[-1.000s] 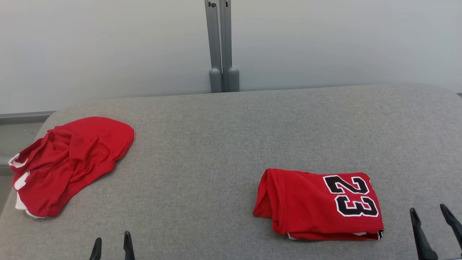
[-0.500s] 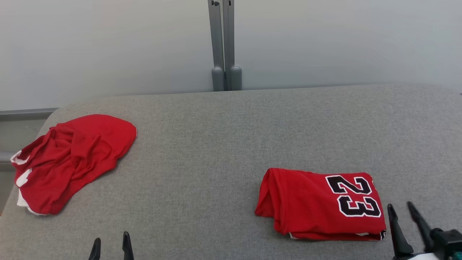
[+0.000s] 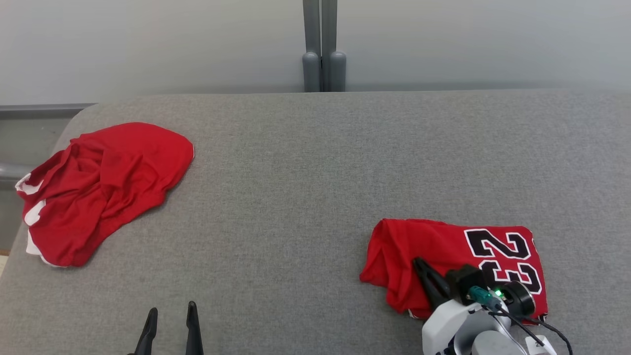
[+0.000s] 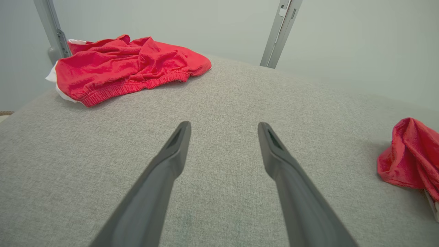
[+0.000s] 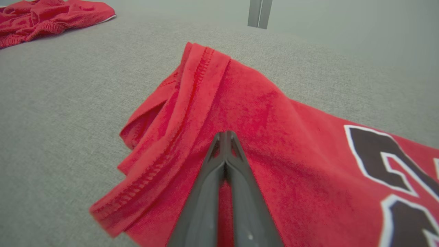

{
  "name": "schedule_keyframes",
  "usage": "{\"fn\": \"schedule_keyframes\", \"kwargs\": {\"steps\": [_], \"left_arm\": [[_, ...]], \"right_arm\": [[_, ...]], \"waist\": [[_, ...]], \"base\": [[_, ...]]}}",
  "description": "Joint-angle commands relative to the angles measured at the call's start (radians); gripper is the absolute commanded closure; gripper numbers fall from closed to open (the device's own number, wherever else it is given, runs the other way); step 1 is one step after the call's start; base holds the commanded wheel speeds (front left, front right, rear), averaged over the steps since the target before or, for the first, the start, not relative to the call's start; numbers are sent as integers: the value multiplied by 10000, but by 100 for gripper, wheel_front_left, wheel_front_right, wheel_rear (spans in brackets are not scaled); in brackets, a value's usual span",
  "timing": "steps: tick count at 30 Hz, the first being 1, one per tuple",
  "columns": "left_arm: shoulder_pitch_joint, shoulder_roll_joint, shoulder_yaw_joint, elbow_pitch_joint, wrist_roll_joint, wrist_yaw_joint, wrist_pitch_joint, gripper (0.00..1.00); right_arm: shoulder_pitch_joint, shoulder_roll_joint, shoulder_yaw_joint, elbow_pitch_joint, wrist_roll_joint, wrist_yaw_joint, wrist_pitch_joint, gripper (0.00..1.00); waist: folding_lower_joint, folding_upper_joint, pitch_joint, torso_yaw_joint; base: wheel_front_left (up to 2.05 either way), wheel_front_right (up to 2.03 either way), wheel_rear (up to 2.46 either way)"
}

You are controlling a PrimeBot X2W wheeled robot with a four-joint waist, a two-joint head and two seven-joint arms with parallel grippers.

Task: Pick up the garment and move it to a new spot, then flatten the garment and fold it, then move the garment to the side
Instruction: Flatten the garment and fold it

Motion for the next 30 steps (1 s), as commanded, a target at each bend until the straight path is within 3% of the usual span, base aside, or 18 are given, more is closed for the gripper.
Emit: {"fn": "schedule_keyframes", "kwargs": {"steps": [1, 7, 11, 14, 15, 16, 17, 23, 30], "left_arm": [[-203, 14, 40, 36, -23, 23, -25, 0], [-194, 14, 110, 104, -9, 11, -26, 0], [-151, 14, 148, 79, -48, 50, -26, 0], [-67, 14, 204, 41, -83, 105, -25, 0], [-16, 14, 228, 4, -104, 116, -25, 0], [35, 14, 253, -27, -106, 124, -26, 0], [110, 14, 291, -51, -112, 150, -25, 0], [409, 14, 512, -256, -7, 176, -26, 0], [717, 14, 767, -314, 88, 68, -26, 0]], "right_arm": [[-237, 5, 245, 401, -86, -11, -24, 100], [-901, -3, 2000, 928, 740, -12, -24, 100], [-852, 1, 2353, 528, 1129, -11, -24, 100], [-503, 6, 2033, -164, 1048, -11, -24, 100], [-308, 7, 1758, -658, 978, -11, -24, 86], [-123, 8, 1539, -1104, 871, -11, -24, 56], [261, -61, 1233, -1603, 776, -11, -24, 2], [2322, -733, -726, -4392, 584, -11, -23, 0], [4087, -1119, -2503, -5473, 826, -6, -24, 0]], "waist": [[0, 0, 181, 266], [0, 0, 148, 336], [0, 0, 46, 159], [0, 0, -68, 3], [0, 0, -133, -54], [0, 0, -188, -105], [0, 0, -257, -171], [0, 0, -584, -478], [0, 0, -857, -632]], "base": [[0, 0, 0], [0, 0, 0], [0, 0, 0], [0, 0, 0], [0, 0, 0], [0, 0, 0], [0, 0, 0], [0, 0, 0], [0, 0, 0]]}}
